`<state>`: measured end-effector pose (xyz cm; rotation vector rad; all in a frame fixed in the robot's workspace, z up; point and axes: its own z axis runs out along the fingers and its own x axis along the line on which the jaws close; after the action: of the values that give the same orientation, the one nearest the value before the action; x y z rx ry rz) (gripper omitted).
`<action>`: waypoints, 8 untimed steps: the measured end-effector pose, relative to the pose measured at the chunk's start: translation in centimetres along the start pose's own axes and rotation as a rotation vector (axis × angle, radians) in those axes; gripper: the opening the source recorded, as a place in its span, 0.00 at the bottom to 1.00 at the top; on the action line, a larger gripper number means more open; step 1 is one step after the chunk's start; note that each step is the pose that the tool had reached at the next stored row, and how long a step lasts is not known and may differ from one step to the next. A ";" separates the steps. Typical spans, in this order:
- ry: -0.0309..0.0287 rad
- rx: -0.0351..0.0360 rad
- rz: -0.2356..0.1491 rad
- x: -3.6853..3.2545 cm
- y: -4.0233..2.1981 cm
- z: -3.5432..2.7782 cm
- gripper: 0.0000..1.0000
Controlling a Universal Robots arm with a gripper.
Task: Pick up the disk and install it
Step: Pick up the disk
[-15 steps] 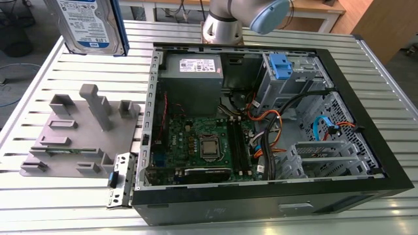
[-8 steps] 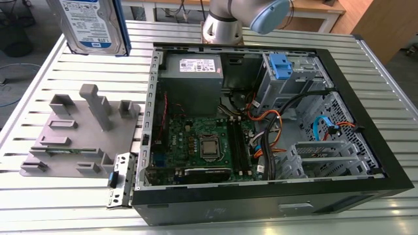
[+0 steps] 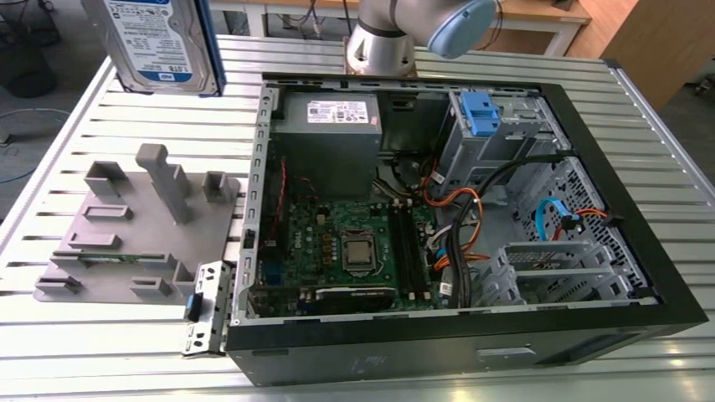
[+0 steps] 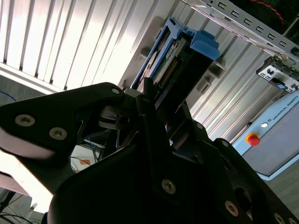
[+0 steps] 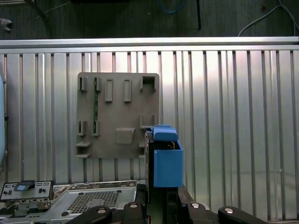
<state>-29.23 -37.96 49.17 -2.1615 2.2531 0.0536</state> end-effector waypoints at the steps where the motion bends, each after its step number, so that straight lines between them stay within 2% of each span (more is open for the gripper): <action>1: 0.0000 0.0000 0.000 0.00 -0.07 0.00 0.35; 8: 0.0000 0.0001 0.000 -0.03 -0.67 0.00 0.35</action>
<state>-28.56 -37.95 49.17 -2.1613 2.2531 0.0535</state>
